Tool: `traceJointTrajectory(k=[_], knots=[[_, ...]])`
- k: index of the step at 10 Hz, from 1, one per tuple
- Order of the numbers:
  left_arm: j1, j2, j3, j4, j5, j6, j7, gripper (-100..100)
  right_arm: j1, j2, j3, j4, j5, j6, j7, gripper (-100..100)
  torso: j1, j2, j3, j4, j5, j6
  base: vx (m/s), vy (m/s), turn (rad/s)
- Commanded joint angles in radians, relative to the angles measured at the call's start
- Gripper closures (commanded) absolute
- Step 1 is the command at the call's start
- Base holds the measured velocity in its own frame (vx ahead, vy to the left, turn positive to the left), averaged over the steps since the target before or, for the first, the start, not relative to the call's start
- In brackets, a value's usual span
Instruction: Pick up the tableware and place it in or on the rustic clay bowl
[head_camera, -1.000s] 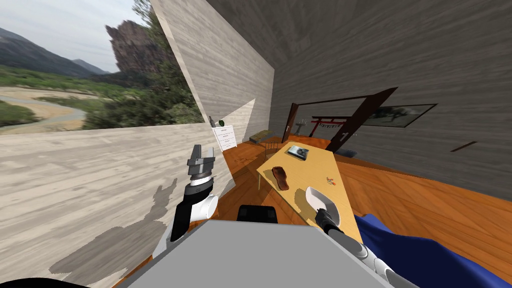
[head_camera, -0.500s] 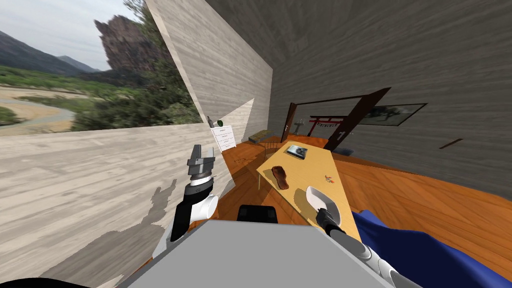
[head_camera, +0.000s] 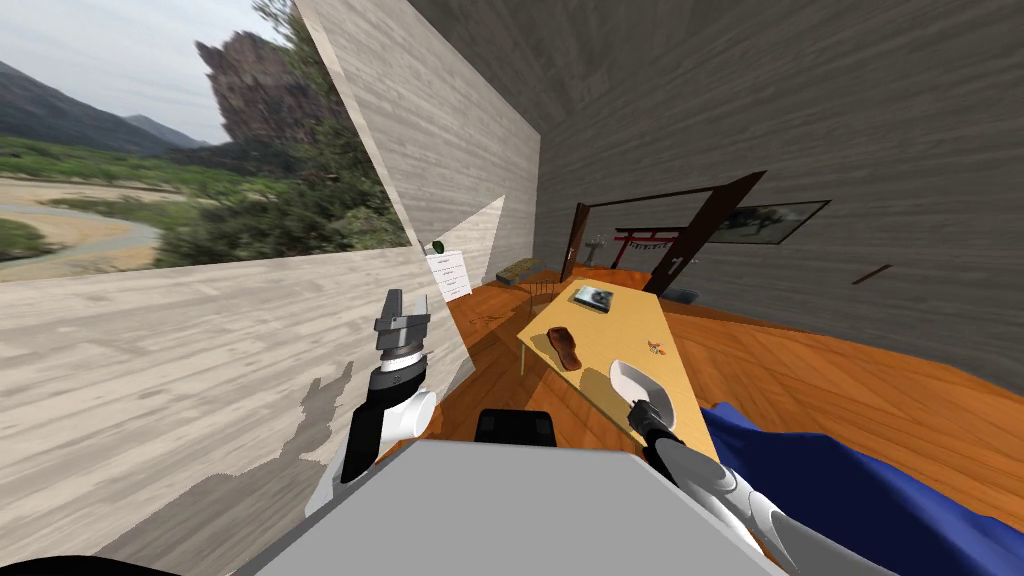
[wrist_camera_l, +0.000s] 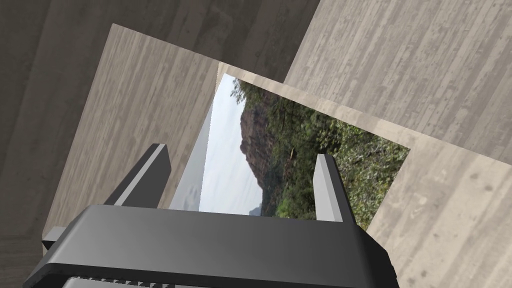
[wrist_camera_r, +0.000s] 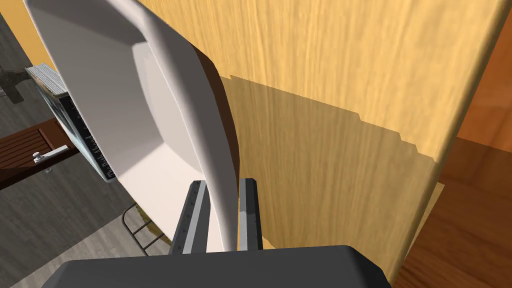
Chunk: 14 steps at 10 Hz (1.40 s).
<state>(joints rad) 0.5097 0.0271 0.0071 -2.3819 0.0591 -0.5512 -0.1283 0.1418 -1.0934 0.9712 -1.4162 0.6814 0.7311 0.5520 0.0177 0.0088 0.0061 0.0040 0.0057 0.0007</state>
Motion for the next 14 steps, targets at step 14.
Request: traceJointTrajectory(k=[14], knots=[[0.0, 0.0, 0.0, 0.0, 0.0, 0.0, 0.0, 0, -0.167, -0.198, -0.12, -0.284, -0.264, 0.026, 0.079, 100, -0.003, 0.001, 0.002, 0.003, 0.001, 0.002, -0.05, 0.173, -0.067]])
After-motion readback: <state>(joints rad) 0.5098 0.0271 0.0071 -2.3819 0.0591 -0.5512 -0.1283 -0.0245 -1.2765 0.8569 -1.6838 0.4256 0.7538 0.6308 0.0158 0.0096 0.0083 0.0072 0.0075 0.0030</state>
